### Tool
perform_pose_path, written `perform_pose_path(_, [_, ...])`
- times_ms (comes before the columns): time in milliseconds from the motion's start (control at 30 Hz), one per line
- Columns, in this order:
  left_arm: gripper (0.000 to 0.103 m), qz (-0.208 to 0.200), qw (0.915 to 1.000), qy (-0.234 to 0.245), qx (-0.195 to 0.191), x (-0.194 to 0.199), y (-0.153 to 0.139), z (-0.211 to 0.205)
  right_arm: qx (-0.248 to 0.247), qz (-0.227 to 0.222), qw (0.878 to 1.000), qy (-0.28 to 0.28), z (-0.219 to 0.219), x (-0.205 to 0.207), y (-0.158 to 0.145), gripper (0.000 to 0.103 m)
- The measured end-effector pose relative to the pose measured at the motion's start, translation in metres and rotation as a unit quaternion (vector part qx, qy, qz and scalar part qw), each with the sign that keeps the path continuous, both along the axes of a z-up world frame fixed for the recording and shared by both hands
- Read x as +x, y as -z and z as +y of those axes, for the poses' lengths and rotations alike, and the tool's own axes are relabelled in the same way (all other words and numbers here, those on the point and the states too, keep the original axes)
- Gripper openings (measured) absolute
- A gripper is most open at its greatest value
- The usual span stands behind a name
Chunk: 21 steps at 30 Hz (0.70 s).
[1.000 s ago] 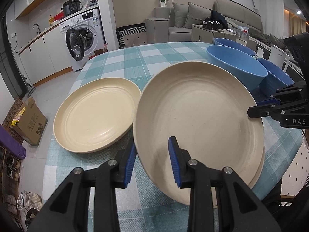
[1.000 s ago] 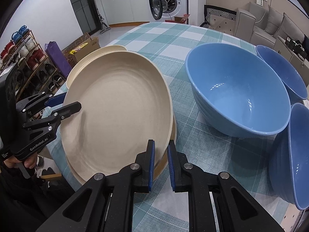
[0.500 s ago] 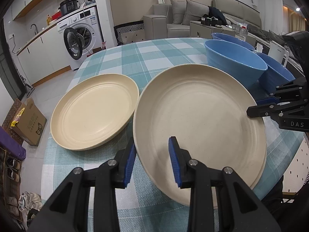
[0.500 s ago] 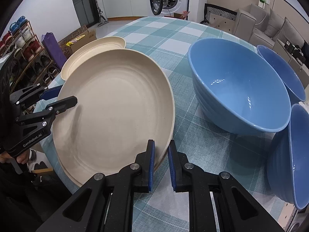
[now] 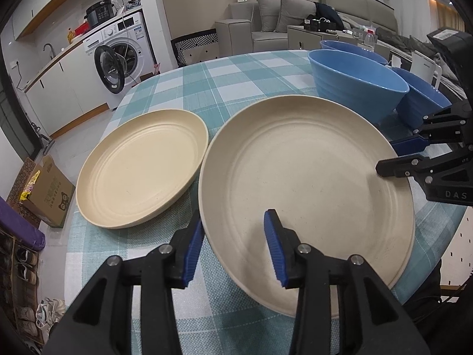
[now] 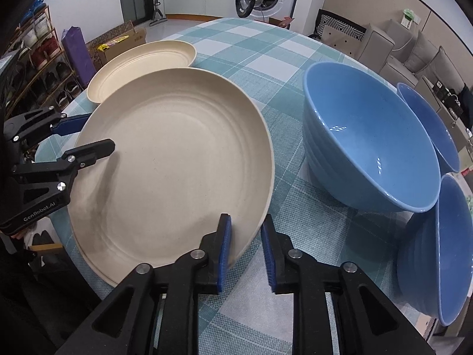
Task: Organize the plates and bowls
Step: 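Open the right gripper to release the plate rim, then withdraw the right tool up and away from the stacked plates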
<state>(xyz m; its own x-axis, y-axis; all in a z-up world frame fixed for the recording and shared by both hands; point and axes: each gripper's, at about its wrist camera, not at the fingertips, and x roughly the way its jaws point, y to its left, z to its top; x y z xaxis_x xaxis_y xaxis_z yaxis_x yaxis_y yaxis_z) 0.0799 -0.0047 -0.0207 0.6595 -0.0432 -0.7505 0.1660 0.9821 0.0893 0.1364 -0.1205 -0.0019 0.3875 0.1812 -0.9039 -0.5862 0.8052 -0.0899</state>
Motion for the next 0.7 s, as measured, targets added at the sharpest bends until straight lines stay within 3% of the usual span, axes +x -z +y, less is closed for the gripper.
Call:
perform_pose_path(267, [0.053, 0.003, 1.0000, 0.001, 0.002, -0.0009, 0.0029, -0.0017, -0.005, 0.007, 1.000, -0.009, -0.0007, -0.0016, -0.0011, 0.033])
perform_pose_path(567, [0.056, 0.000, 1.0000, 0.006, -0.004, -0.0032, 0.0016, -0.0017, 0.000, 0.008, 1.000, -0.015, -0.0016, -0.0037, -0.0038, 0.048])
perform_pose_path(667, [0.061, -0.002, 0.9999, 0.005, -0.009, -0.0044, 0.0001, -0.0006, 0.006, 0.011, 1.000, -0.014, -0.0029, -0.0031, -0.0040, 0.060])
perform_pose_path(700, [0.072, -0.004, 0.9999, 0.003, -0.012, -0.0050, -0.0013, 0.0007, 0.010, 0.011, 1.000, -0.014, -0.0037, -0.0028, -0.0047, 0.067])
